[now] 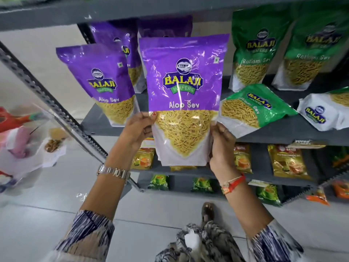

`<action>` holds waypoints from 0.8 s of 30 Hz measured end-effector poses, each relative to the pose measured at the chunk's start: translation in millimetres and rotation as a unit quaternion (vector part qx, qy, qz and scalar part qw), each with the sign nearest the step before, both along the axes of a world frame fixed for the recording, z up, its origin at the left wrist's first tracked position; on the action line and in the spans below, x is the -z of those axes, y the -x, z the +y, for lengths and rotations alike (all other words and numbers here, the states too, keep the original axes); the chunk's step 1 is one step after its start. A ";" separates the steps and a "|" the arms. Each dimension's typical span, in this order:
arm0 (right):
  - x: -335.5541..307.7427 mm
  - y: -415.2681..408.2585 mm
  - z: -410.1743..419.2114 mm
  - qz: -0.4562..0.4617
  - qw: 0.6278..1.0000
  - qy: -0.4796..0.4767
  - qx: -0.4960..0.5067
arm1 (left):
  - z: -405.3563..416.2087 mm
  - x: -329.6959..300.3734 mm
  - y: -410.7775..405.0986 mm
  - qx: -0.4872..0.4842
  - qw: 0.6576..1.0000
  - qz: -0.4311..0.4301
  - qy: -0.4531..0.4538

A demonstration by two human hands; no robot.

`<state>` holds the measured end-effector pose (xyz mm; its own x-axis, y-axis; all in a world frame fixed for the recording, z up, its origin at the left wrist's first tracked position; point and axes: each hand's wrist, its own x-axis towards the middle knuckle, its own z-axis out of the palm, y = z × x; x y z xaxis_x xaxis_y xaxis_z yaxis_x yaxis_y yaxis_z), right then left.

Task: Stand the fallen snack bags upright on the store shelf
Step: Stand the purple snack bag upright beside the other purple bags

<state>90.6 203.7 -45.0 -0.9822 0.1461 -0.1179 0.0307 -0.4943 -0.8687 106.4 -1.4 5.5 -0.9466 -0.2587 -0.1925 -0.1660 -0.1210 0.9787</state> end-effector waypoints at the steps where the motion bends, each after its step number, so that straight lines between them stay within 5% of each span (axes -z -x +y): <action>1: -0.9 -2.6 0.4 0.007 1.000 -0.006 -0.006 | 0.8 -1.9 -3.2 -0.006 1.000 0.009 0.003; 10: -5.5 40.9 -18.8 0.056 0.985 -0.159 -0.047 | 2.2 -3.3 25.8 -0.133 0.989 0.037 0.057; 24: 13.8 124.9 -59.2 0.068 0.945 -0.300 -0.106 | -16.0 27.1 101.1 -0.285 0.956 0.049 -0.049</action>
<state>-34.3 144.5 -58.8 -0.9970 -0.0549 0.0541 -0.0591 0.0943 -0.9938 5.4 -17.4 -21.6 -0.6719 -0.7230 -0.1607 0.0457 -0.2570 0.9653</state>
